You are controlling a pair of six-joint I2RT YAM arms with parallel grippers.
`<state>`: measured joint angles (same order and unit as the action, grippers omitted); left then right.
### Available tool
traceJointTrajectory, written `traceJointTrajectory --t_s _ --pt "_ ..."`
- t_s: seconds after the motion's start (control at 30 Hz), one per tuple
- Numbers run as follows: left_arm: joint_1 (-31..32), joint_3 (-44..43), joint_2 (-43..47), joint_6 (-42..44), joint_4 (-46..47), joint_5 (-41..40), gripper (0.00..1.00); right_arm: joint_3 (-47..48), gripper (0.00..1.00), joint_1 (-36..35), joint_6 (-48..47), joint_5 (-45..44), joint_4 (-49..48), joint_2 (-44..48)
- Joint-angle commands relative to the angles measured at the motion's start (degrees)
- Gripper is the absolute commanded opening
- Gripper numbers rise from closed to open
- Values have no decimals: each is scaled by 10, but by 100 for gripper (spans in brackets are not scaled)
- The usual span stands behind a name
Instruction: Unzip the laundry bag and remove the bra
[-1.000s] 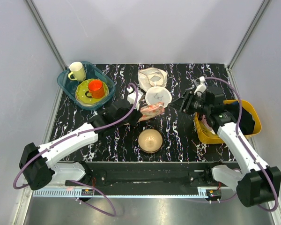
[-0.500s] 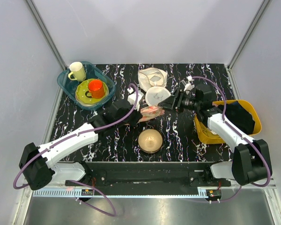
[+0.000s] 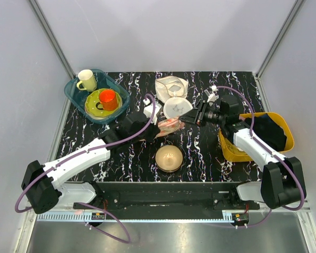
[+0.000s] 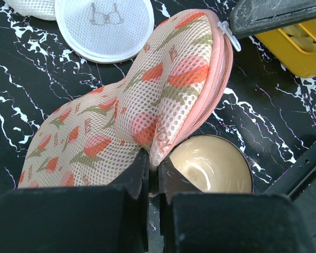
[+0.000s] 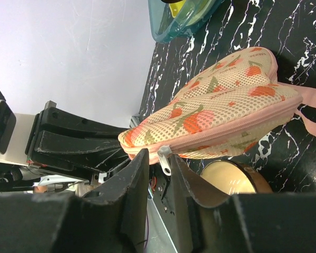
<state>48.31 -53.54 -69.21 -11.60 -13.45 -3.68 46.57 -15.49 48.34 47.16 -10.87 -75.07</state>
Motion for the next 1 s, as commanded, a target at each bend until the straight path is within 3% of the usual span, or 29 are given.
traceJointTrajectory --t_s 0.0,0.37,0.57,0.67,0.83,0.97 --pt "-1 -21 8 3 31 4 0 -4 32 -2 1 11 -20 19" --pt "-1 -23 7 2 29 5 0 -15 31 -2 -22 3 6 32" --pt "0 -30 6 2 29 11 0 -12 42 -2 -28 7 13 31" --pt "-1 -30 5 2 29 12 0 -12 43 -2 -30 7 13 29" --pt "0 -32 2 2 28 15 0 -10 27 -2 -29 4 9 28" --pt "0 -30 4 3 28 15 0 -8 4 -2 -25 2 3 28"
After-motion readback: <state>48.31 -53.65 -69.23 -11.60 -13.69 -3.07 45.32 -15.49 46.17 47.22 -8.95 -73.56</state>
